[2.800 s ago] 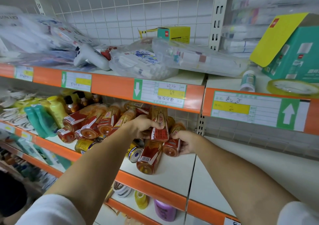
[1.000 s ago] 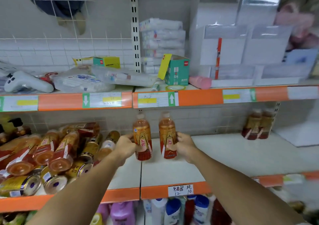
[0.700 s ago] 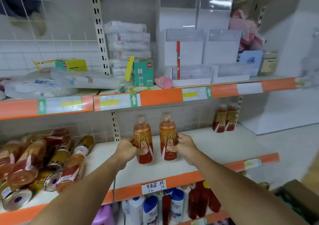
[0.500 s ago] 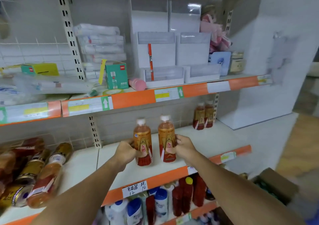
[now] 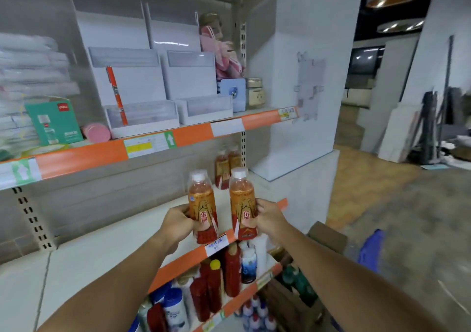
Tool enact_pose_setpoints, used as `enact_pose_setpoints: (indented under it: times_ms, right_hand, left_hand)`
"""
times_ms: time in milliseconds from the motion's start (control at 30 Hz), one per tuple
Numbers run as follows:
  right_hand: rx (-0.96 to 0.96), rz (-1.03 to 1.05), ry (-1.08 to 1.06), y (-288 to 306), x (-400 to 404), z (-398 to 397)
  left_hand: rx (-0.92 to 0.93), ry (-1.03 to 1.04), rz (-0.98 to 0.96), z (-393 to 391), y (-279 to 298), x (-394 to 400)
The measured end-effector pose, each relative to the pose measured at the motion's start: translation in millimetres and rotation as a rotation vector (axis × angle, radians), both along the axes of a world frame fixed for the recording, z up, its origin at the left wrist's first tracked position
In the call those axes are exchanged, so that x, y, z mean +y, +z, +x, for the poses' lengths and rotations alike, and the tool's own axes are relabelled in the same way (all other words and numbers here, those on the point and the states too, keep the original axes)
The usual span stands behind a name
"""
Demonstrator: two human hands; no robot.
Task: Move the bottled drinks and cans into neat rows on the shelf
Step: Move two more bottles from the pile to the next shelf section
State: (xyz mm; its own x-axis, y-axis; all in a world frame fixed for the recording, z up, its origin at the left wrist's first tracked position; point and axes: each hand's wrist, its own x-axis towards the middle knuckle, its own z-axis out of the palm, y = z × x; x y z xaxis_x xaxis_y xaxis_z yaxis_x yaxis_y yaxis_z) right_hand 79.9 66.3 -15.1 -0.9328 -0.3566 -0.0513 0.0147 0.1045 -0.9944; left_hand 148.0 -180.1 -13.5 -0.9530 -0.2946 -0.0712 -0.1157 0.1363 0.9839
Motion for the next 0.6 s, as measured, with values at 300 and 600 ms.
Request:
enact_pose_setpoints:
  times_ms: [300, 600]
  right_hand:
    - [0.014, 0.012, -0.104, -4.3, 56.3, -7.6]
    - [-0.003, 0.046, -0.163, -8.7, 64.3, -54.2]
  left_hand:
    - [-0.010, -0.107, -0.006, -44.9, -7.0, 61.4]
    - [-0.033, -0.162, -0.039, -108.2, -12.4, 68.0]
